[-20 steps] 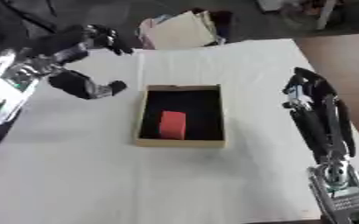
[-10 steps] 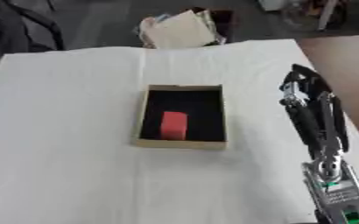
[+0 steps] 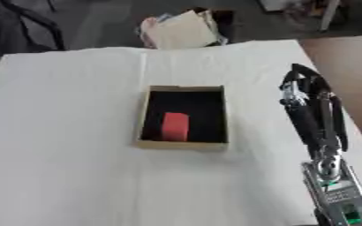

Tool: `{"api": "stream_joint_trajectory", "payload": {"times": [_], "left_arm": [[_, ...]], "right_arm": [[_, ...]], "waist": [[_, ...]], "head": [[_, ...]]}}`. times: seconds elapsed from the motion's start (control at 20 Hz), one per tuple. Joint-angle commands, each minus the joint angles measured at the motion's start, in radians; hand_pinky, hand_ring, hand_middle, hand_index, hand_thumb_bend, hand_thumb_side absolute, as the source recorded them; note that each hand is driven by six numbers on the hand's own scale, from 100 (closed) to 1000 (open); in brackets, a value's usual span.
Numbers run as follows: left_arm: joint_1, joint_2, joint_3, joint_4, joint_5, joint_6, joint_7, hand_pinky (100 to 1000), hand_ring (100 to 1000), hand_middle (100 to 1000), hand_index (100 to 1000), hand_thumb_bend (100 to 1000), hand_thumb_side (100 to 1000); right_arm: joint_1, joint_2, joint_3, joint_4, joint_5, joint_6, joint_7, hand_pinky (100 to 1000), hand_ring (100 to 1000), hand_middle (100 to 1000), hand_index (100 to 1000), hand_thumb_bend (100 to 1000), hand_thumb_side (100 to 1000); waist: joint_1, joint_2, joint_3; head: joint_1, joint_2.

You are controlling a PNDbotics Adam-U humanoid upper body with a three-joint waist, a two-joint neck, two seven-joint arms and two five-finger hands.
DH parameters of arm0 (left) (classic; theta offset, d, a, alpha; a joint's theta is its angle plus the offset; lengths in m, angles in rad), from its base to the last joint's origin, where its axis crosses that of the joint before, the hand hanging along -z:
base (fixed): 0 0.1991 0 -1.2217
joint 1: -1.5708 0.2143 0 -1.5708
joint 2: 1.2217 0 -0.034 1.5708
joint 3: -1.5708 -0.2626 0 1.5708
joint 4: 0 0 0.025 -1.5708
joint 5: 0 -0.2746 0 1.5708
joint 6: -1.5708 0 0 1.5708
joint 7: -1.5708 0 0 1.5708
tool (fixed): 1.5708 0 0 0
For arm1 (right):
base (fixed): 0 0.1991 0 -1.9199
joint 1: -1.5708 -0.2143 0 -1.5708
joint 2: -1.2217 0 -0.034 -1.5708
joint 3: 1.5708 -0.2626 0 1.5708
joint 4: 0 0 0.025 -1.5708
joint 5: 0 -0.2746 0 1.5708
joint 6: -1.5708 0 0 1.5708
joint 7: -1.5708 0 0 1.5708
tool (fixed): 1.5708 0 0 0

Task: Pick up objects on the table and place them in the box.

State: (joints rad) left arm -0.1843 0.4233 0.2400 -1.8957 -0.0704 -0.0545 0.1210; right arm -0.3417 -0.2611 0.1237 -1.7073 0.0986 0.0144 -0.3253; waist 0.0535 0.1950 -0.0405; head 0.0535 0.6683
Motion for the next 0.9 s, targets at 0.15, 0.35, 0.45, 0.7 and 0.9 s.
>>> {"api": "stream_joint_trajectory", "payload": {"times": [0.15, 0.35, 0.45, 0.7, 0.9], "left_arm": [[-0.003, 0.008, 0.017, -0.018, 0.005, 0.005, 0.002, 686, 618, 619, 769, 237, 501], [-0.004, 0.000, 0.020, -0.018, 0.005, 0.007, 0.003, 686, 619, 619, 769, 238, 500], [-0.005, -0.001, 0.020, -0.018, 0.005, 0.007, 0.002, 686, 619, 619, 769, 238, 500], [-0.007, -0.001, 0.019, -0.020, 0.003, 0.007, -0.004, 687, 619, 620, 770, 237, 498], [-0.007, -0.002, 0.018, -0.020, 0.003, 0.007, -0.007, 687, 620, 620, 769, 237, 498]], "right_arm": [[-0.010, -0.019, -0.006, -0.016, 0.002, -0.001, -0.005, 567, 750, 527, 844, 100, 733], [-0.010, -0.018, -0.006, -0.016, 0.003, -0.001, -0.004, 567, 750, 527, 844, 100, 725], [-0.010, -0.018, -0.006, -0.016, 0.004, -0.001, -0.003, 567, 750, 527, 844, 100, 725], [-0.010, -0.016, -0.009, -0.017, 0.005, -0.001, -0.006, 568, 750, 527, 844, 100, 725], [-0.009, -0.015, -0.009, -0.018, 0.005, -0.002, -0.006, 568, 750, 527, 843, 100, 725]], "waist": [[-0.002, -0.013, 0.002], [-0.003, -0.015, 0.000], [-0.003, -0.016, 0.000], [-0.003, -0.015, -0.001], [-0.002, -0.014, -0.001]], "head": [[0.000, -0.005], [0.001, -0.005], [0.001, -0.005], [0.004, -0.006], [0.004, -0.004]]}}
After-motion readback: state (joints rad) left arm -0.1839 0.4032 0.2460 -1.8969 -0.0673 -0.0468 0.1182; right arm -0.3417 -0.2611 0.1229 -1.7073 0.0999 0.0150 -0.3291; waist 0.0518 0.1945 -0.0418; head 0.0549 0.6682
